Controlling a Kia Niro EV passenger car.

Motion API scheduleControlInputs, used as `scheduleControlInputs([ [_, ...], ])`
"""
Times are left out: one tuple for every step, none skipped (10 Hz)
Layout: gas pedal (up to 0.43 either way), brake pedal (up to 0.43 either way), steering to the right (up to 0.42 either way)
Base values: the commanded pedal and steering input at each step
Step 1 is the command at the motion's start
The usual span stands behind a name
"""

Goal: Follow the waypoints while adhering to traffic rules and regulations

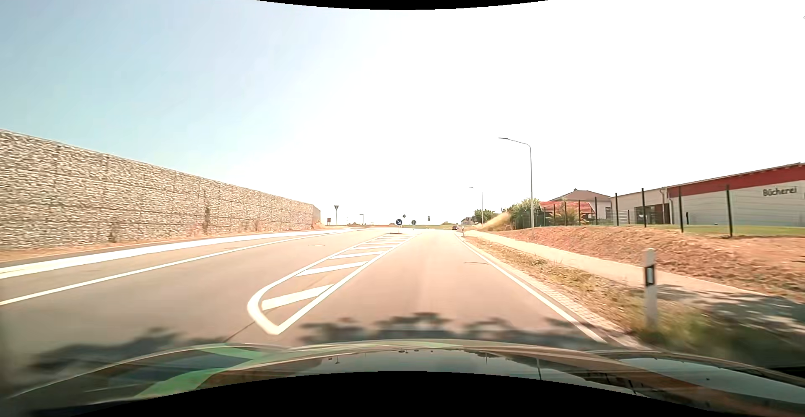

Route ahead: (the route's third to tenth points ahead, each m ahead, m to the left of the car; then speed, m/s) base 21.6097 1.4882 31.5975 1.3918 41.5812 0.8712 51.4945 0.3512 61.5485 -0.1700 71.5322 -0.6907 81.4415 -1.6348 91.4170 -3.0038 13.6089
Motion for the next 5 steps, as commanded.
scheduleControlInputs([
  [0.248, 0.0, 0.003],
  [0.248, 0.0, 0.005],
  [0.248, 0.0, 0.006],
  [0.248, 0.0, 0.006],
  [0.248, 0.0, 0.006],
])
